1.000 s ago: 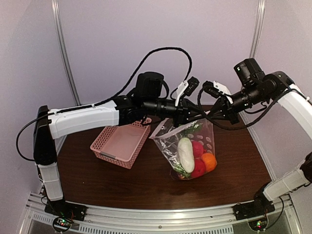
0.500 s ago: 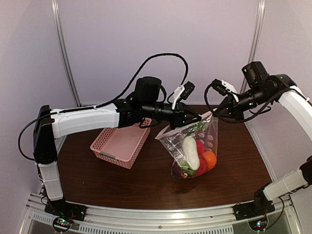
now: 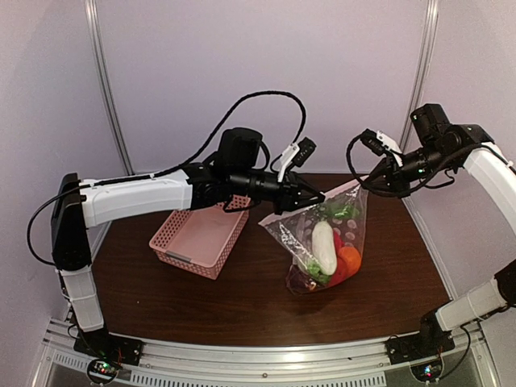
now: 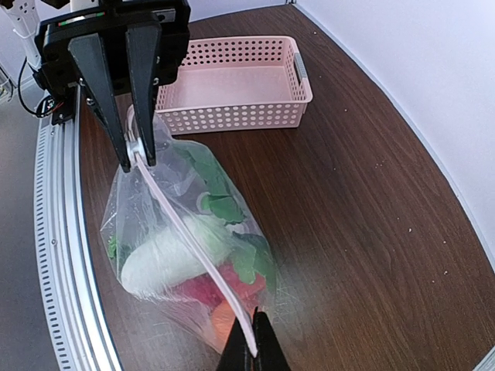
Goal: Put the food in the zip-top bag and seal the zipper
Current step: Zip the zipper of the food storage bag.
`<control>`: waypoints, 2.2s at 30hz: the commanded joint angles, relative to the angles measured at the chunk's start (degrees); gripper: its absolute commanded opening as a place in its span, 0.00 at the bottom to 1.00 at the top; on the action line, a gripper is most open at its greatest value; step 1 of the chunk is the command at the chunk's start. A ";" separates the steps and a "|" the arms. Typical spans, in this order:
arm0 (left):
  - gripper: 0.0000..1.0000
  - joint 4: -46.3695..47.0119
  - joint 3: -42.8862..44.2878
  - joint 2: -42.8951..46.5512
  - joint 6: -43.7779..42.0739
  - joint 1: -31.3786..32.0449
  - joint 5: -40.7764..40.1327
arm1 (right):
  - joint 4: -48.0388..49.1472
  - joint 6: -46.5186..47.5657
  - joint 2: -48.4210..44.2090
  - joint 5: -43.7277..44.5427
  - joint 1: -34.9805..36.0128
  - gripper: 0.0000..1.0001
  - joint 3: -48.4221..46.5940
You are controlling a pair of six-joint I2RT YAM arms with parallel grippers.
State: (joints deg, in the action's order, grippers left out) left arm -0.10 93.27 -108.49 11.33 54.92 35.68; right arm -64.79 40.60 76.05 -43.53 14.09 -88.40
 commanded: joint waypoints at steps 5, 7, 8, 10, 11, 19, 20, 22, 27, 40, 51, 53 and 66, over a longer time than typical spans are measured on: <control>0.02 -7.19 -2.66 4.47 -2.19 -1.65 0.36 | 2.41 0.88 -1.87 4.42 -3.89 0.00 0.58; 0.02 -7.64 -3.19 4.81 -2.34 -1.57 0.31 | 2.62 0.91 -1.87 4.42 -4.48 0.00 0.80; 0.02 -7.85 -3.45 4.98 -2.35 -1.60 0.28 | 2.68 0.96 -1.81 4.35 -4.82 0.00 0.78; 0.01 -8.36 -3.97 5.40 -2.56 -1.61 0.01 | 2.81 1.02 -1.66 4.04 -5.58 0.00 0.85; 0.01 -8.58 -4.22 5.61 -2.61 -1.57 -0.12 | 2.89 1.06 -1.61 3.80 -5.90 0.00 0.86; 0.01 -10.72 -6.52 7.40 -4.03 -1.65 -2.06 | 6.08 -0.83 -1.81 4.11 -8.92 0.00 1.87; 0.01 -10.81 -6.99 7.66 -4.14 -1.73 -2.19 | 6.75 -1.13 -1.98 4.15 -9.43 0.00 2.15; 0.01 -10.88 -7.81 8.23 -4.32 -1.87 -2.37 | 7.52 -1.47 -2.20 4.15 -10.27 0.00 2.55; 0.01 -11.61 -9.77 9.77 -4.82 -2.56 -2.75 | 8.24 -1.79 -2.06 3.88 -11.49 0.00 3.05; 0.01 -11.72 -14.21 12.66 -5.27 -3.48 -3.64 | 10.30 -3.15 -1.11 3.79 -13.03 0.00 3.60; 0.00 -11.72 -15.74 12.95 -5.71 -3.68 -3.82 | 11.86 -4.21 -0.56 3.63 -13.31 0.00 4.25; 0.00 -11.68 -15.99 13.02 -5.79 -3.76 -3.74 | 12.01 -4.30 -0.40 3.71 -13.30 0.00 4.21; 0.00 -11.73 -17.38 13.89 -5.96 -3.98 -3.95 | 12.41 -4.39 0.42 3.58 -13.30 0.00 4.82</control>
State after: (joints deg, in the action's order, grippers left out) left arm -6.13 77.49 -96.31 6.28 52.05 31.64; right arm -56.60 37.26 75.99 -44.31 3.33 -83.81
